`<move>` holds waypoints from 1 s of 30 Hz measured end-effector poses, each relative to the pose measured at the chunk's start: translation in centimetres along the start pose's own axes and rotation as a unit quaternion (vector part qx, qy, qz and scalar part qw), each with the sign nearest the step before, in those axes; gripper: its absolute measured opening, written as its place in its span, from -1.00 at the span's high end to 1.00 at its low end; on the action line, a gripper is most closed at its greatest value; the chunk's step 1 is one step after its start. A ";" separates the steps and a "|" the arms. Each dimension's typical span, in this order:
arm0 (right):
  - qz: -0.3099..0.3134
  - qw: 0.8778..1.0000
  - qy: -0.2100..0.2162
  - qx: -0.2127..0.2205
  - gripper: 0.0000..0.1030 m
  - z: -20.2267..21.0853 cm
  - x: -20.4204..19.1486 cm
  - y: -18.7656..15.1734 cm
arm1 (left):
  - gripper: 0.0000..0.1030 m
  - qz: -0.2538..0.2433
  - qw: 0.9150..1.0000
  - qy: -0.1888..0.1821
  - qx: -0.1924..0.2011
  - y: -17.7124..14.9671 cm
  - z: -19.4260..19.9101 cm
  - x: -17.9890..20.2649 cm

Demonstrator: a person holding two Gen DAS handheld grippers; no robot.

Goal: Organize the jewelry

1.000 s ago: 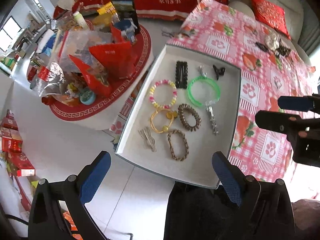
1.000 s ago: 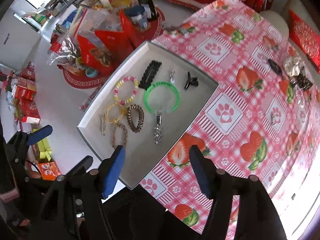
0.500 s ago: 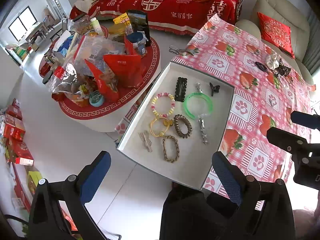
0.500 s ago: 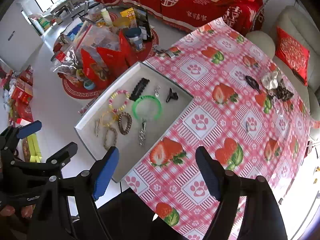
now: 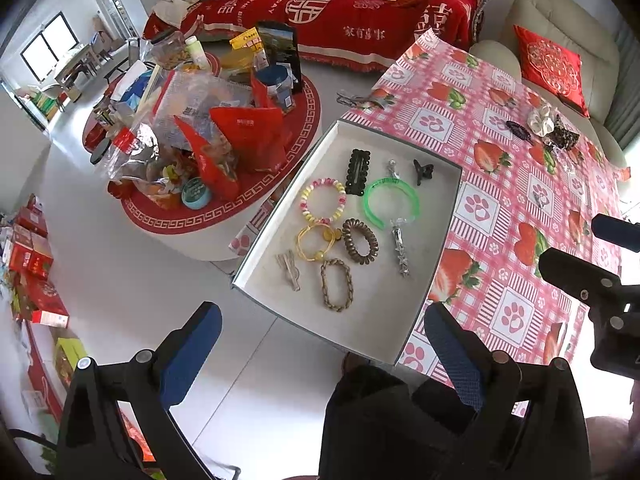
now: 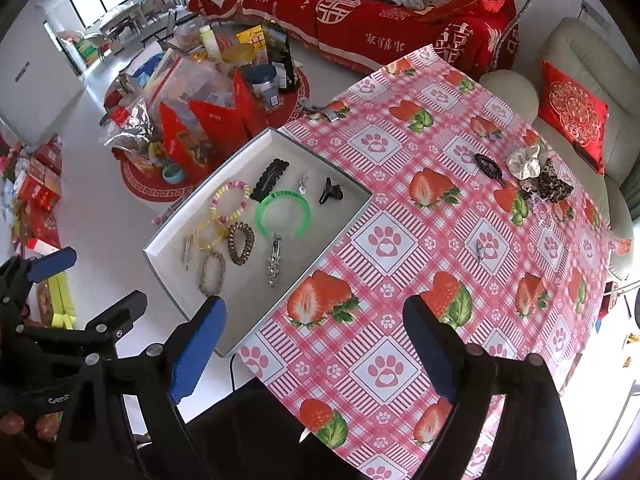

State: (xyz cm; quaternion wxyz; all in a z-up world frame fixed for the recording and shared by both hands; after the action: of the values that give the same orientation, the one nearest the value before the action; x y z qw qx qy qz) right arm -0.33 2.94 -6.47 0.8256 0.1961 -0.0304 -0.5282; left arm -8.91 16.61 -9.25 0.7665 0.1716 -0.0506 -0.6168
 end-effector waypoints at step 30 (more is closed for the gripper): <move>0.015 1.000 0.008 0.000 -0.78 0.5 -1.5 -0.7 | -1.00 0.005 1.000 0.006 0.002 -1.2 0.8 -0.6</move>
State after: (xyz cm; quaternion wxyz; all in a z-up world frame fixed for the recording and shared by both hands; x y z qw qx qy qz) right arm -1.70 3.92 -6.04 0.8337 0.2001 -0.0273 -0.5140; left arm -10.43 16.80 -8.85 0.7695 0.1765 -0.0481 -0.6118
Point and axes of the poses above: each gripper's, at about its wrist camera, not at the fingertips, and z roughly against the way its jaws point, x to its right, y to its top, the point moved 8 cm from there along -z, roughly the way its jaws point, and after that the axes turned 10 degrees about -z, right-handed, at the moved point
